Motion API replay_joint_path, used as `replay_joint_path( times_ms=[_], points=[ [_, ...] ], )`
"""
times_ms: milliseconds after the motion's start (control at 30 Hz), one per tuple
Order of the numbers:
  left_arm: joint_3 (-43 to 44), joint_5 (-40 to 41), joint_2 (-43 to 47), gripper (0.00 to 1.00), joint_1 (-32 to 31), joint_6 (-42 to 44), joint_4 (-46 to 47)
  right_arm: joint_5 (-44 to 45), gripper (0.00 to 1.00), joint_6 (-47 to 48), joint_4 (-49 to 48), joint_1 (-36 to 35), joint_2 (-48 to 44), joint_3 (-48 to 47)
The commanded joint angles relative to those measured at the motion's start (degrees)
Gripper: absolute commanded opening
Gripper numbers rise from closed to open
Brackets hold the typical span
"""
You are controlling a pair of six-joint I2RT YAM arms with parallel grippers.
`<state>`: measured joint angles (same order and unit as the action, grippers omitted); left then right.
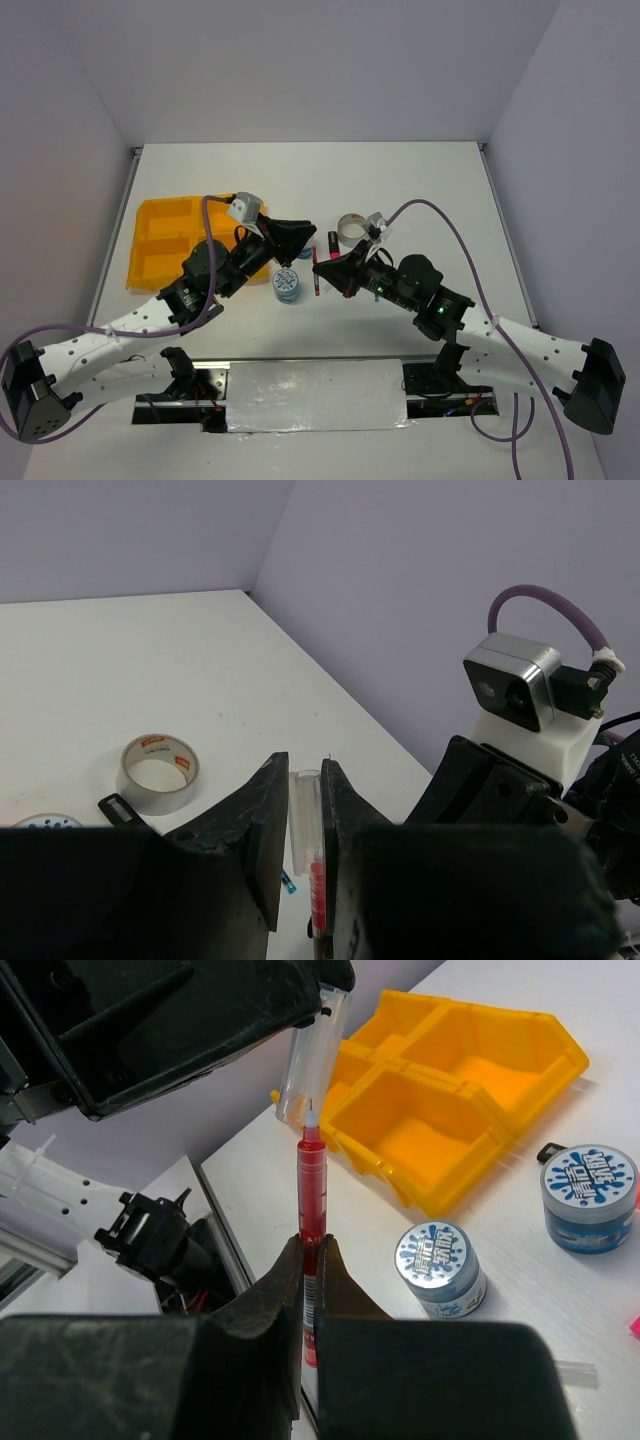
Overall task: Sort the stationery into containers
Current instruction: Close the pen cap on the pen.
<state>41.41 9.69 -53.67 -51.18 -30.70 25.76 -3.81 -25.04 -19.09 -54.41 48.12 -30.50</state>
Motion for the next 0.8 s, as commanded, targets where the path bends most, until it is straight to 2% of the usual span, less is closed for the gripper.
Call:
replay_joint_path(
  times_ms=[0,133,533,767],
  points=[
    [-0.4,-2.2,0.5,0.00,-0.2,1.6,4.9,1.0,0.00,0.0,-0.5,-0.6,-1.0,-3.5],
    [-0.6,-2.5,0.5,0.00,-0.1,1.7,5.5,1.0,0.00,-0.4,0.4,-0.4,-0.1,-4.5],
    [-1.0,5.9,2.7,0.00,-0.2,1.4,4.6,1.6,0.00,-2.0,0.7,-1.0,0.0,-2.7],
    [-1.4,6.0,2.4,0.00,-0.2,1.4,6.3,1.0,0.00,-2.5,0.2,-2.8,1.8,-3.2]
  ],
)
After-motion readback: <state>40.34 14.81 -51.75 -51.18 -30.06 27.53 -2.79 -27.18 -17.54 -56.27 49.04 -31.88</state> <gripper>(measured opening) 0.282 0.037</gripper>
